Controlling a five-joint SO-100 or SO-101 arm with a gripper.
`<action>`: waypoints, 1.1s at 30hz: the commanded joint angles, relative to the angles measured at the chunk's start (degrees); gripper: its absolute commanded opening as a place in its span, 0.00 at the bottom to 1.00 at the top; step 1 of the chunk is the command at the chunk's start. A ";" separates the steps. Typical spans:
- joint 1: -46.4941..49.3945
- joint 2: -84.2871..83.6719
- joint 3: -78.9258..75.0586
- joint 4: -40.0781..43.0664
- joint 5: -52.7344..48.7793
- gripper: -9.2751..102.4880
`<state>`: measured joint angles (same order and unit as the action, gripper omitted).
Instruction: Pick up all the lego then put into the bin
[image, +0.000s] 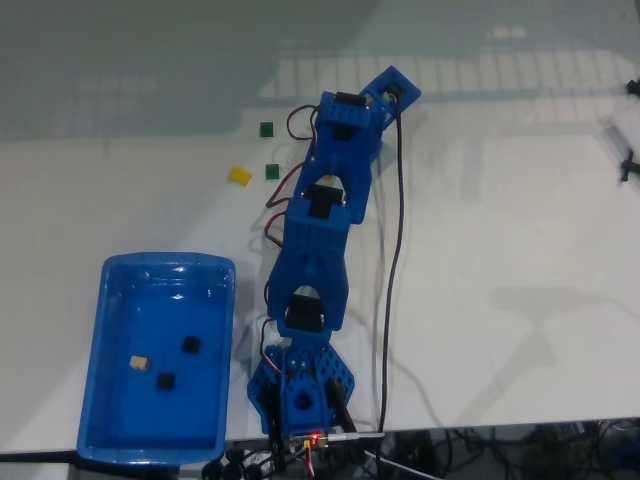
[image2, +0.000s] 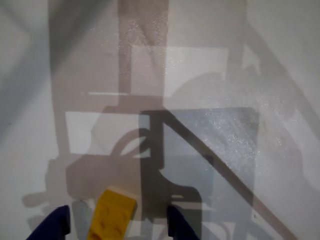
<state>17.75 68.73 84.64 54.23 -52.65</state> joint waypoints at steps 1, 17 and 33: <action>-1.14 0.09 -2.90 -0.18 1.05 0.30; -4.48 -2.46 -2.55 0.70 -2.55 0.23; -5.54 4.57 -6.24 0.79 -0.26 0.08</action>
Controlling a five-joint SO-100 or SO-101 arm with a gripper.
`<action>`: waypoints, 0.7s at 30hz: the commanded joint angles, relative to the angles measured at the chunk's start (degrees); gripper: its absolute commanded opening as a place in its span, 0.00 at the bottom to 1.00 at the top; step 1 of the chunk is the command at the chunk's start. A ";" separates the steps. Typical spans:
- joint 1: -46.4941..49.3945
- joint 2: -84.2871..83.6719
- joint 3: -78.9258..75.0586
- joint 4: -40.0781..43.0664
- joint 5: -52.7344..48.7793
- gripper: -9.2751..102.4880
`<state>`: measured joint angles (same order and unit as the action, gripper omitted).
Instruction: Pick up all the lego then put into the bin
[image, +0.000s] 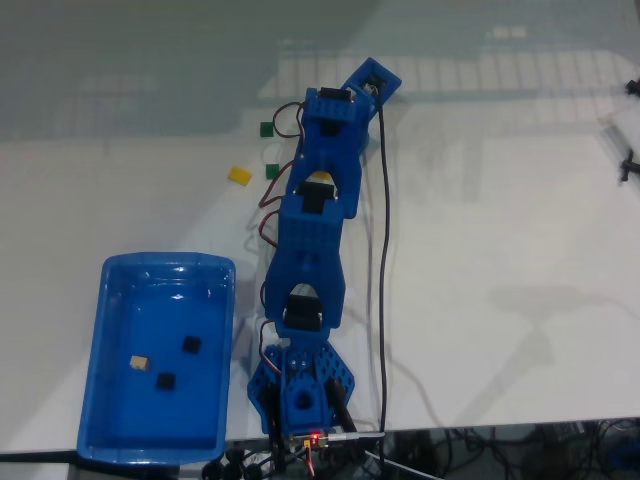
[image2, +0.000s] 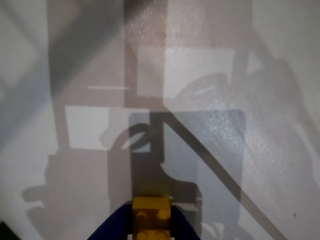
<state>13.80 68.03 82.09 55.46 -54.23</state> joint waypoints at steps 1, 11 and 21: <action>-2.64 8.44 -4.39 -0.35 2.29 0.08; -28.92 47.02 -1.49 12.13 5.71 0.08; -73.04 72.69 15.47 45.62 -8.35 0.10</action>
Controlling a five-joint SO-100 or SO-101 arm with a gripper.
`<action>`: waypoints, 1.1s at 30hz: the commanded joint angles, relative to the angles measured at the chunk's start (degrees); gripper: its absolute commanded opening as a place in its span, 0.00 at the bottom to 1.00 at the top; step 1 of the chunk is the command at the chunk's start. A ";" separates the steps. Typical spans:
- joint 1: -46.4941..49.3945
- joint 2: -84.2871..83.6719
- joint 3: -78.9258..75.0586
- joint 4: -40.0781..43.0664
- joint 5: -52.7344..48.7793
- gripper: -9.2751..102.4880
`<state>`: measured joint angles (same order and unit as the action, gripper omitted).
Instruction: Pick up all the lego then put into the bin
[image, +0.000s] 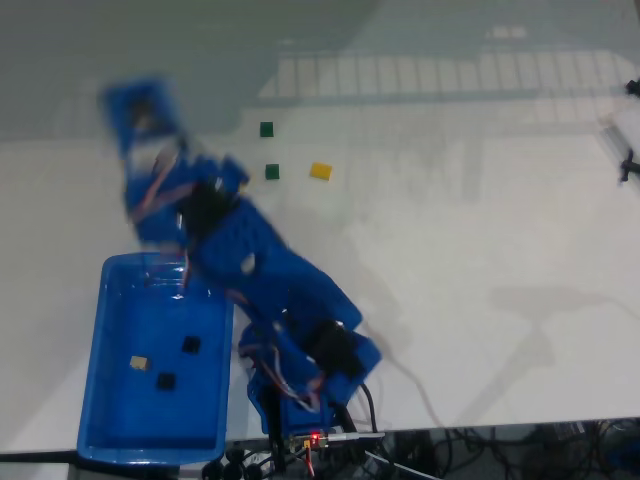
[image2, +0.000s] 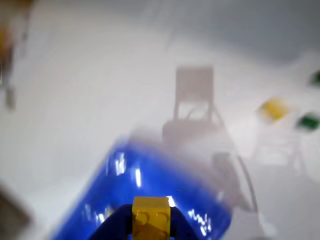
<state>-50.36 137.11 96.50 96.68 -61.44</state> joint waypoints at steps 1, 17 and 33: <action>-10.99 4.83 2.72 5.89 -0.97 0.10; -18.63 9.58 19.07 6.94 -2.37 0.30; 30.85 -17.31 -10.72 -12.57 9.40 0.39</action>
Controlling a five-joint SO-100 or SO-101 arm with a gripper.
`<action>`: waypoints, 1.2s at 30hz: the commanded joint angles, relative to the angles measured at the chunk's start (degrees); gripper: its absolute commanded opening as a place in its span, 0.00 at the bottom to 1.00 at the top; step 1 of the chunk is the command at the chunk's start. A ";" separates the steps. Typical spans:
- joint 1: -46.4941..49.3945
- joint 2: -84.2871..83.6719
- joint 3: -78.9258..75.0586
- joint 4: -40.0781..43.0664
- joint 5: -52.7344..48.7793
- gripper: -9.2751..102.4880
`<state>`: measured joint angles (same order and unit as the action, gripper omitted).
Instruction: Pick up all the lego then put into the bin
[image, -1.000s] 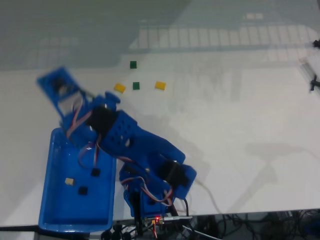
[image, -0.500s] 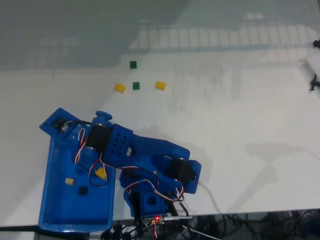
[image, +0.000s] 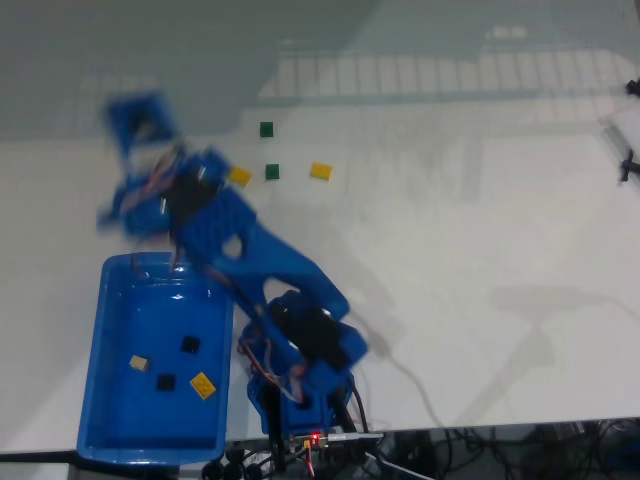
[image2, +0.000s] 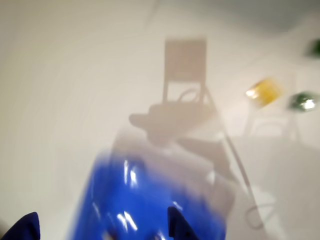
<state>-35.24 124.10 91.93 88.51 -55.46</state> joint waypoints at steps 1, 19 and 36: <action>19.95 -6.77 -6.50 -4.66 3.96 0.39; 48.60 -30.67 10.11 -28.12 -10.63 0.43; 49.04 -41.66 7.38 -32.52 -13.97 0.40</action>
<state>13.27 82.09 102.30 56.51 -68.99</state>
